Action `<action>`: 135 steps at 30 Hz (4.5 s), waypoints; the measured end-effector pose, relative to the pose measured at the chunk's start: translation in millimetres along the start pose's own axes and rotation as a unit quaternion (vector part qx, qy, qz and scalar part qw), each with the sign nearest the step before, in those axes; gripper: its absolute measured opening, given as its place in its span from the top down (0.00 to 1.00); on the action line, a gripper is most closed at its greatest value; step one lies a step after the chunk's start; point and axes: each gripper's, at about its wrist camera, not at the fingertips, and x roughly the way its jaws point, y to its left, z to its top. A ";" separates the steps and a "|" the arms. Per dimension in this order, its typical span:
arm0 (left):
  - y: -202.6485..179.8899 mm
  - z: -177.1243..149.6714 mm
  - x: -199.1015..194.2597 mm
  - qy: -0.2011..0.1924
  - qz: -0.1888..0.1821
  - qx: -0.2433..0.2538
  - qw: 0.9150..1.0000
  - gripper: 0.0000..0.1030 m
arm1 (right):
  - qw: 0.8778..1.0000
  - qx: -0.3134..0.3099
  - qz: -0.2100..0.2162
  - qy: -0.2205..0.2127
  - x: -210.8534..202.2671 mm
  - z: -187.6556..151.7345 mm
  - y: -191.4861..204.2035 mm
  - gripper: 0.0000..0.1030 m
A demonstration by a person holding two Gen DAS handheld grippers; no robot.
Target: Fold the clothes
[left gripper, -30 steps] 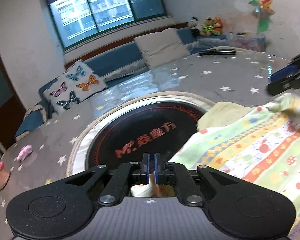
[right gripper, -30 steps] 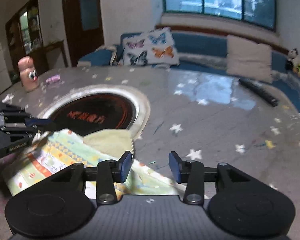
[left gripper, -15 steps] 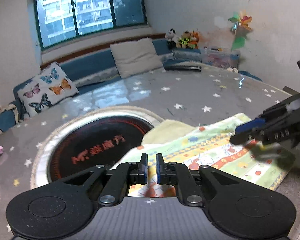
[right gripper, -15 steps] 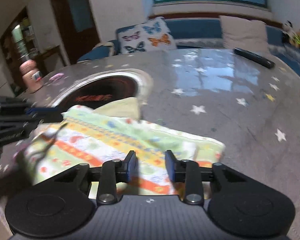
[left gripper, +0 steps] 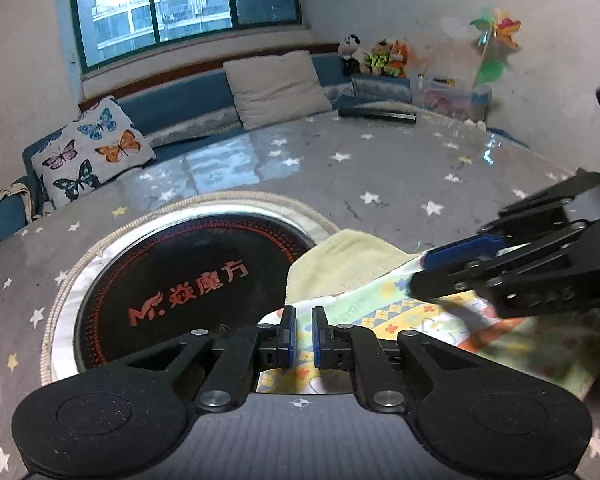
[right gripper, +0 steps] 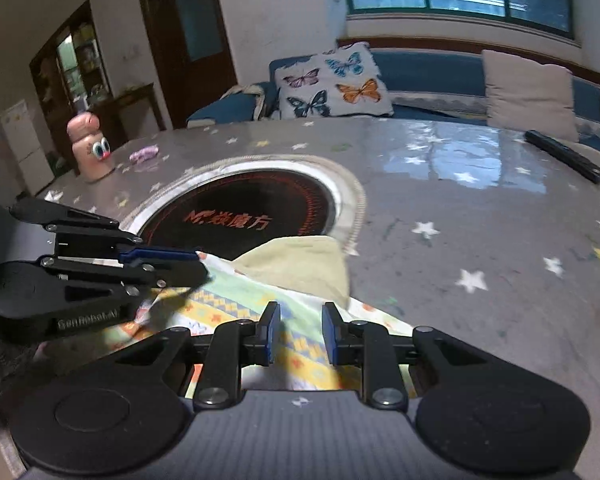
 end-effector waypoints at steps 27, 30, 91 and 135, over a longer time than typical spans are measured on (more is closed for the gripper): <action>-18.3 -60.4 -61.2 -0.043 0.014 0.037 0.998 0.90 | 0.991 -0.135 0.003 -0.016 -22.5 -28.4 78.7 0.76; -16.3 -70.0 -66.3 -0.039 0.025 0.028 0.999 0.90 | 0.989 -0.150 0.008 -0.017 -24.0 -39.3 91.9 0.75; 4.9 -67.5 -79.6 -0.042 0.072 -0.050 0.995 0.28 | 0.996 0.033 -0.074 -0.035 -41.0 -39.1 -12.5 0.71; 64.5 -51.2 -41.5 0.002 0.167 -0.132 0.977 0.17 | 0.989 -0.144 -0.007 0.010 54.4 14.2 99.1 0.77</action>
